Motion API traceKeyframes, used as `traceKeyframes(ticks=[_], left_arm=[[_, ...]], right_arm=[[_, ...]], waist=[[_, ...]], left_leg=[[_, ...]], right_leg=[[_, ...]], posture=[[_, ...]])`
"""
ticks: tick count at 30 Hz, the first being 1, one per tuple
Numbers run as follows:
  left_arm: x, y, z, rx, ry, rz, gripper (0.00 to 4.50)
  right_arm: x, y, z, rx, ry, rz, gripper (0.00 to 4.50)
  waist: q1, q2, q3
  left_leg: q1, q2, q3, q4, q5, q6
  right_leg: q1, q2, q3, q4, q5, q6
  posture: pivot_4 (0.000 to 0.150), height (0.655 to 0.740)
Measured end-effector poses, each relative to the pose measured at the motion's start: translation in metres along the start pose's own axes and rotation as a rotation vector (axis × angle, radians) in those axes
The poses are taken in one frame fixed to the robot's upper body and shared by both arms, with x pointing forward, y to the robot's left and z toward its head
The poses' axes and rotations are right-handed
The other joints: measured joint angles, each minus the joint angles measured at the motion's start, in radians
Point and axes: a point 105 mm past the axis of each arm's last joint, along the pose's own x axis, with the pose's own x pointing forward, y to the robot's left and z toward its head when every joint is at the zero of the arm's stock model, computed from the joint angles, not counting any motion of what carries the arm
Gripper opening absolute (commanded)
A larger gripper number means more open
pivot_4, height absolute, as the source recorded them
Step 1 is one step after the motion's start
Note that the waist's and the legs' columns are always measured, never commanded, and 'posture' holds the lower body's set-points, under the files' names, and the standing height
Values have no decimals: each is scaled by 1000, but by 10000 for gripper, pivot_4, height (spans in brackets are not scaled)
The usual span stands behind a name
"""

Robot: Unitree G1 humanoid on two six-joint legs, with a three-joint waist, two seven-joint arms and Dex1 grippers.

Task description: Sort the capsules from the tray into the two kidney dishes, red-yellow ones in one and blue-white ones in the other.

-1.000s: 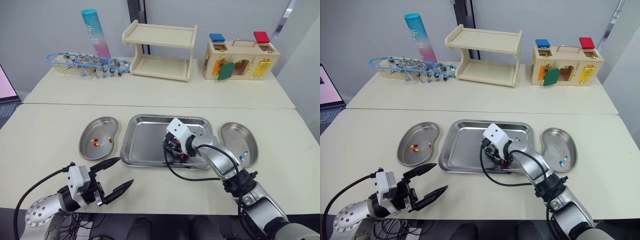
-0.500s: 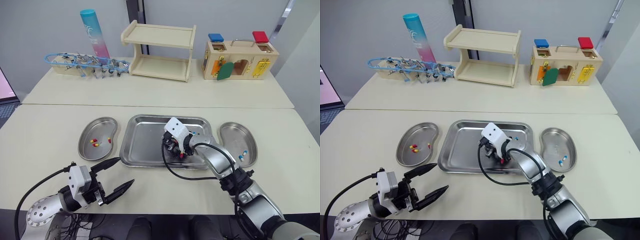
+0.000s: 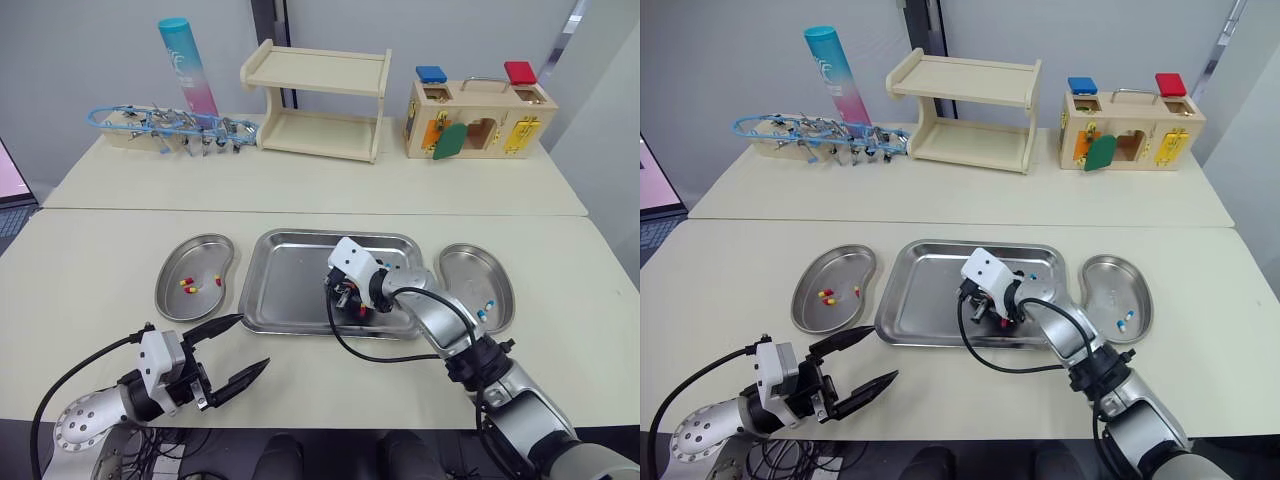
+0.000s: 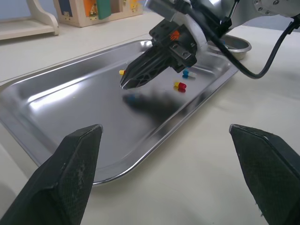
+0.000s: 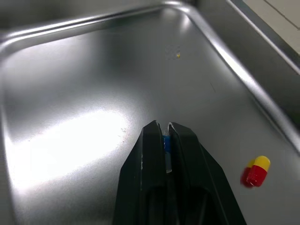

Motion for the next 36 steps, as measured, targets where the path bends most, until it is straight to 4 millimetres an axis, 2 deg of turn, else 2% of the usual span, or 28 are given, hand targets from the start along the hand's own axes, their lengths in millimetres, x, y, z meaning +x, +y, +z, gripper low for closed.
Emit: traceKeyframes(ticks=[3, 8, 14, 17, 20, 24, 29, 34, 36], left_arm=[[2, -5, 1, 6, 5, -48, 45000], [10, -8, 10, 23, -8, -130, 45000], [25, -18, 22, 45, -34, -286, 45000], [31, -26, 28, 45, -60, -349, 45000], [35, -28, 31, 45, -75, -375, 45000], [36, -30, 32, 37, -84, -399, 45000], [36, -29, 32, 35, -84, -400, 45000], [35, -29, 30, 27, -81, -391, 45000], [35, -29, 29, 21, -78, -384, 45000]], right_arm=[[-23, -2, 4, -20, -22, 26, 125], [-68, -15, -8, -8, 10, 24, 125], [-147, -50, -45, 53, 146, -123, 125], [-179, -57, -69, 94, 235, -185, 125], [-194, -60, -84, 130, 283, -229, 125], [-198, -64, -93, 154, 303, -268, 125], [-199, -64, -96, 162, 308, -283, 14570], [-202, -71, -91, 139, 279, -326, 29900], [-204, -74, -90, 140, 272, -336, 29900]], waist=[[4, 0, 0], [11, 0, 1], [14, 0, 2], [10, 0, 2], [1, 0, 2], [0, 0, 2], [5, 0, 2], [6, 0, 2], [6, 0, 2]], left_leg=[[-1, 0, 0, 0, 0, 0], [-1, 0, 0, 0, 0, 0], [-2, 0, 1, 0, 0, 0], [-1, 0, 1, 0, 0, 0], [0, 0, 2, 0, 0, 0], [-1, 0, 2, 0, 0, 0], [-1, 0, 2, 0, 0, 0], [-1, 0, 2, 0, 0, 0], [-1, 0, 2, 0, 0, 0]], right_leg=[[0, 0, 0, 0, 0, 0], [0, 0, 0, -1, 0, 0], [0, 0, 0, -2, 0, 0], [0, 0, 0, -2, 0, 0], [0, 0, 2, -1, 0, 0], [0, 0, 1, -1, 0, 0], [0, 0, 1, -2, 0, 0], [0, 0, 1, -2, 0, 0], [0, 0, 1, -2, 0, 0]], posture=[[1500, 7400], [1500, 7400], [1500, 7400], [1500, 7400], [1500, 7400], [1500, 7400], [1500, 7400], [1500, 7400], [1500, 7400]])
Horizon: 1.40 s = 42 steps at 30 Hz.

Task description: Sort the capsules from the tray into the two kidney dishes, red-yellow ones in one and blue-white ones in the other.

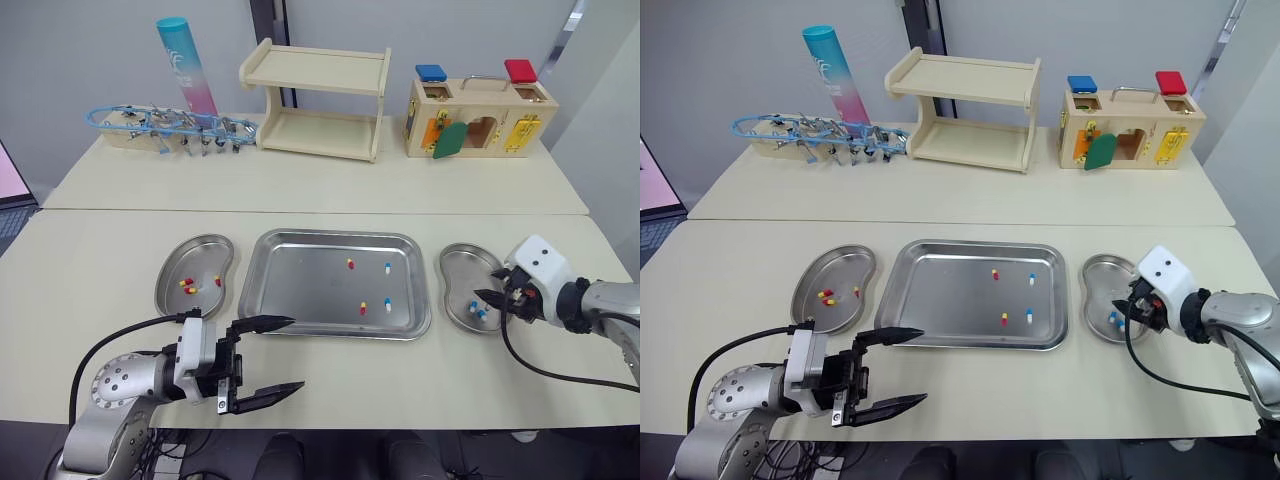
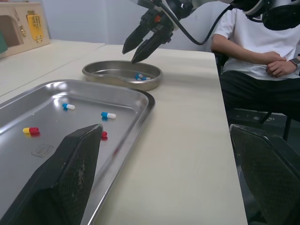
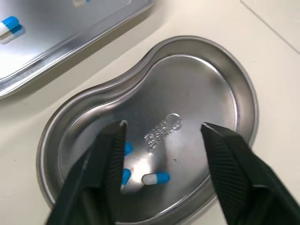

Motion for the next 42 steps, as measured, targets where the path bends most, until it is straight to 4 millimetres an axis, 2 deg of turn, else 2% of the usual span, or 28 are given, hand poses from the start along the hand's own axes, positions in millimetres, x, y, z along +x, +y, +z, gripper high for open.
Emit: traceKeyframes(ticks=[7, 10, 13, 16, 22, 25, 26, 28, 31, 39, 42], left_arm=[[-10, 16, -2, -27, 28, 161, 45000], [-30, 31, -11, -61, 118, 313, 45000], [-69, 43, -18, -88, 216, 490, 45000], [-107, 47, -20, -101, 253, 651, 45000], [-181, 47, -30, -146, 351, 919, 45000], [-215, 43, -40, -168, 448, 1029, 45000], [-223, 41, -42, -179, 461, 1058, 45000], [-228, 39, -42, -184, 464, 1075, 45000], [-231, 37, -41, -182, 470, 1086, 45000], [-229, 32, -42, -206, 490, 1076, 45000], [-225, 32, -41, -211, 484, 1065, 45000]], right_arm=[[-4, 8, 10, -74, -98, 45, 29900], [-13, 21, 18, -157, -219, 77, 29900], [-24, 40, 7, -203, -270, 140, 29900], [-33, 50, -11, -193, -281, 172, 29900], [-51, 43, -46, -142, -240, 175, 29900], [-57, 31, -69, -123, -195, 158, 29900], [-61, 27, -78, -117, -170, 154, 31680], [-65, 28, -91, -107, -142, 177, 35450], [-67, 30, -102, -96, -132, 193, 44617], [-67, 37, -118, -94, -149, 206, 44617], [-67, 39, -116, -112, -160, 222, 44617]], waist=[[4, 0, 0], [5, -1, 1], [5, -2, 1], [5, -2, 1], [5, -2, 1], [4, -2, 1], [4, -2, 1], [5, -3, 1], [5, -3, 1], [5, -3, 1], [5, -3, 1]], left_leg=[[0, 0, 0, 0, 0, 0], [0, 0, -1, 0, 0, 0], [0, 0, 0, 0, 0, 0], [2, 0, 0, 0, 0, 0], [4, 0, 0, 0, 0, 0], [4, 0, 0, 0, 0, 0], [4, 0, 0, -1, 0, 0], [4, 0, 0, -1, 0, 0], [4, 0, 0, -1, 0, 0], [5, 0, 0, -1, 0, 0], [5, 0, 0, -1, 0, 0]], right_leg=[[0, 0, 0, 0, 0, 0], [0, 0, -1, 0, 0, 0], [1, 0, -1, 0, 0, 0], [2, 0, -1, 0, 0, 0], [4, 0, -1, 0, 0, 0], [4, 0, -1, 0, 0, 0], [4, 0, -1, 0, -1, 0], [4, 0, -1, 0, -1, -1], [4, 0, -1, 0, -1, -1], [4, 0, -1, 0, -1, -1], [5, 0, -1, 0, -1, -1]], posture=[[1500, 7400], [1500, 7400], [1500, 7400], [1500, 7400], [1500, 7400], [1500, 7400], [1500, 7400], [1500, 7400], [1500, 7400], [1500, 7400], [1500, 7400]])
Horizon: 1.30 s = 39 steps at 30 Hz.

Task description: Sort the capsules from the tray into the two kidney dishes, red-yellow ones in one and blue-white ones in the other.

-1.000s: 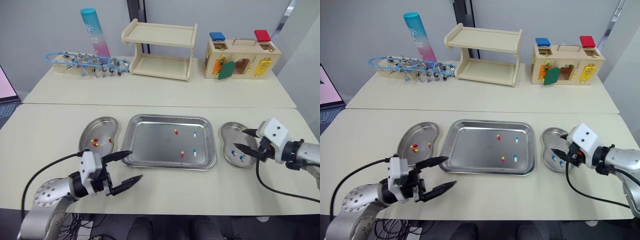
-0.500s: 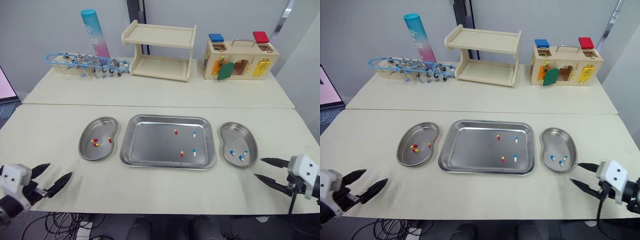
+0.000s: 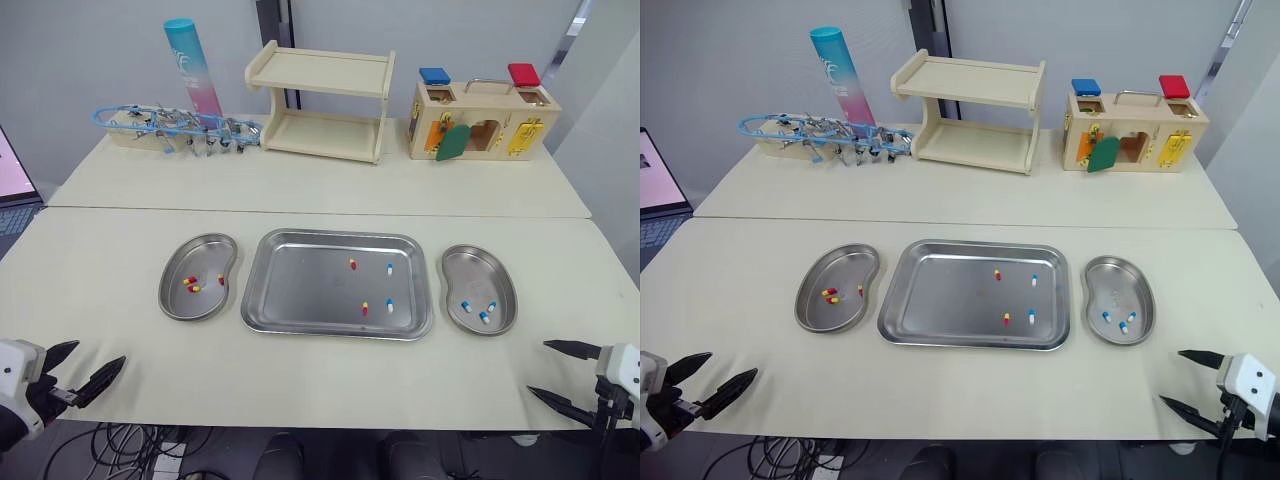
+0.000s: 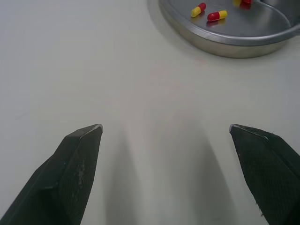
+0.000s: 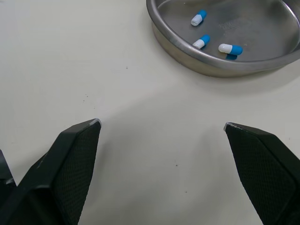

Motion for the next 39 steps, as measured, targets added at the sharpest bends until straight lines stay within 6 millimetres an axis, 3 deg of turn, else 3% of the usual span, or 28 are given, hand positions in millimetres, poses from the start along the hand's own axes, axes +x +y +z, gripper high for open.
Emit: traceKeyframes(ticks=[13, 19, 24, 31, 37, 39], left_arm=[[1, -9, 9, 16, -12, -47, 45000], [8, -24, 37, 85, -80, -157, 45000], [33, -82, 92, 244, -191, -469, 45000], [64, -155, 140, 351, -253, -806, 45000], [98, -201, 147, 455, -217, -990, 45000], [108, -212, 141, 458, -195, -1048, 41254]], right_arm=[[32, 28, 48, -75, -159, 116, 44617], [53, 42, 72, -63, -262, 105, 44617], [74, 52, 88, -40, -343, 59, 44617], [83, 60, 85, -14, -326, 34, 44617], [86, 65, 82, 28, -329, 14, 44617], [86, 69, 78, 47, -322, 10, 45000]], waist=[[0, 0, 0], [1, -1, -1], [7, -2, -2], [3, -1, -1], [-1, 0, -1], [-1, 0, -1]], left_leg=[[0, 0, 0, 0, 0, 0], [0, 0, 0, 0, 0, 0], [-1, 0, -1, 1, 0, 0], [0, 0, -1, 1, 0, 0], [0, 0, -1, 1, 0, 0], [-1, 0, -1, 1, 0, 0]], right_leg=[[0, 0, 0, 0, 0, 0], [0, 0, 0, 0, 0, 0], [1, 0, -1, 0, 0, 0], [0, 0, -1, 1, 0, 0], [0, 1, 0, 1, 0, 0], [0, 1, 0, 1, 0, 0]], posture=[[1500, 7400], [1500, 7400], [1500, 7400], [1500, 7400], [1500, 7400], [1500, 7400]])
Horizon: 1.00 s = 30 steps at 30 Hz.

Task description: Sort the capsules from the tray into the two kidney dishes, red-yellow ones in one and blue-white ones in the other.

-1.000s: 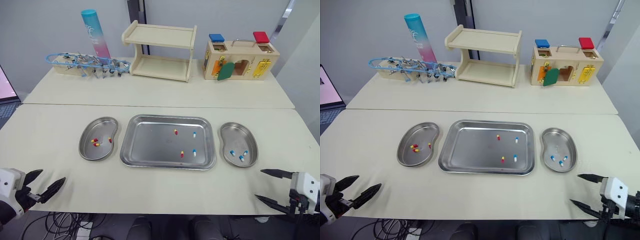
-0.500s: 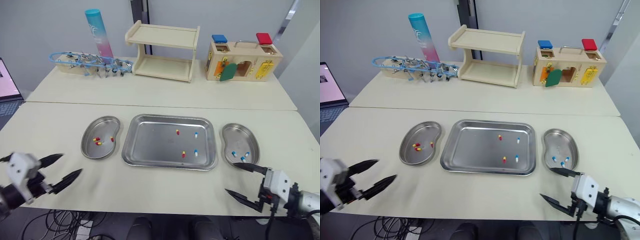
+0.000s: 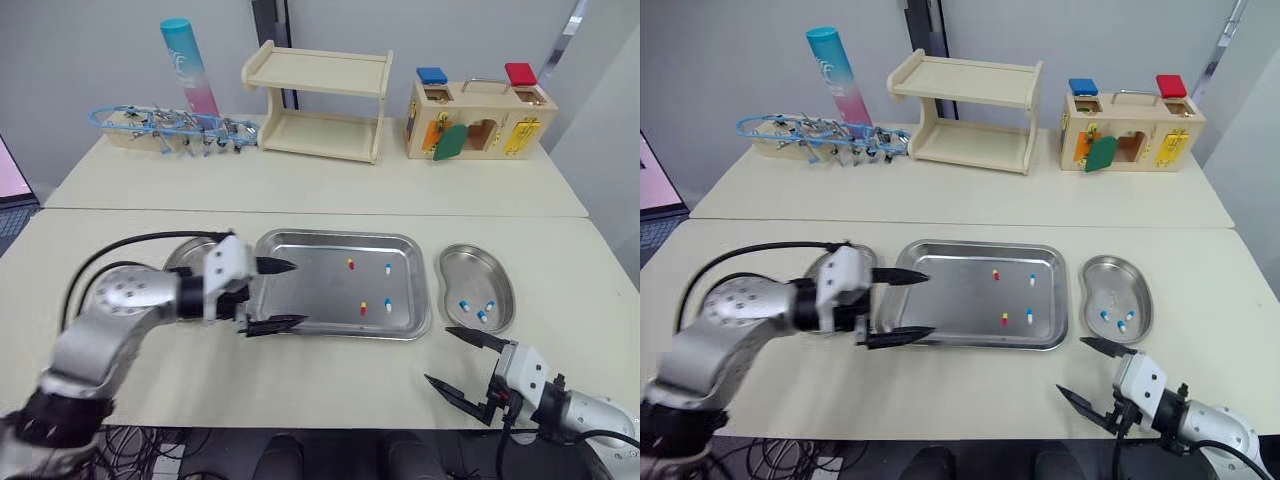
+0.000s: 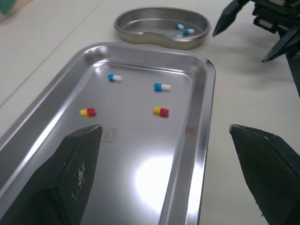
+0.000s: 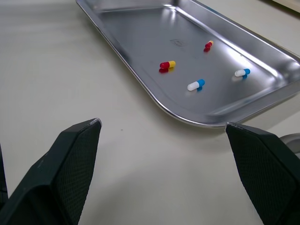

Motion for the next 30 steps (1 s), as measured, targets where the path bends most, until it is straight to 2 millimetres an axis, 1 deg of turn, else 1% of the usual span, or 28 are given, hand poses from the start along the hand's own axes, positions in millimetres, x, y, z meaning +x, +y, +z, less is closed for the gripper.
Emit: traceKeyframes(ticks=[1, 3, 7, 10, 16, 20, 24, 30], left_arm=[[8, 2, -1, -2, -5, -23, 39272], [21, 8, -4, 4, -6, -53, 32953], [43, 19, -12, 26, 18, -104, 32953], [59, 23, -15, 35, 29, -142, 32953], [80, 31, -21, 28, 54, -172, 32953], [90, 29, -25, 10, 62, -192, 32953], [104, 25, -30, -18, 73, -209, 32953], [115, 25, -30, -32, 84, -195, 32953]], right_arm=[[-1, 2, -2, 9, 9, -4, 45000], [-1, 6, -5, 24, 14, -8, 45000], [-1, 11, -7, 31, 23, -21, 45000], [-1, 15, -8, 42, 25, -30, 45000], [-2, 16, -8, 47, 29, -47, 45000], [-2, 16, -9, 45, 34, -54, 45000], [0, 19, -9, 50, 35, -52, 45000], [3, 20, -6, 46, 29, -51, 45000]], waist=[[2, 0, 0], [3, 0, 0], [4, 0, 0], [3, 0, 0], [2, 0, 0], [2, 0, 0], [3, 0, 0], [3, 0, 0]], left_leg=[[0, 0, 0, 0, 0, 0], [-1, 0, -1, 2, 0, 0], [-1, 0, -1, 2, 0, 0], [-1, 0, 0, 2, 0, 0], [-1, 0, -1, 2, 0, 0], [-1, 0, -1, 2, 0, 0], [-1, -1, -1, 2, 0, 0], [-1, -1, -1, 2, 0, 0]], right_leg=[[0, 0, 0, 0, 0, 0], [0, 0, -1, 0, 0, 0], [0, 0, -1, 0, 0, 0], [0, 0, -1, 0, 0, 0], [0, 0, -1, 0, 0, 0], [0, 0, -1, 0, 0, 0], [1, 0, -1, 0, 0, 0], [1, 0, -1, 0, 0, 0]], posture=[[1500, 7400], [1500, 7400], [1500, 7400], [1500, 7400], [1500, 7400], [1500, 7400], [1500, 7400], [1500, 7400]])
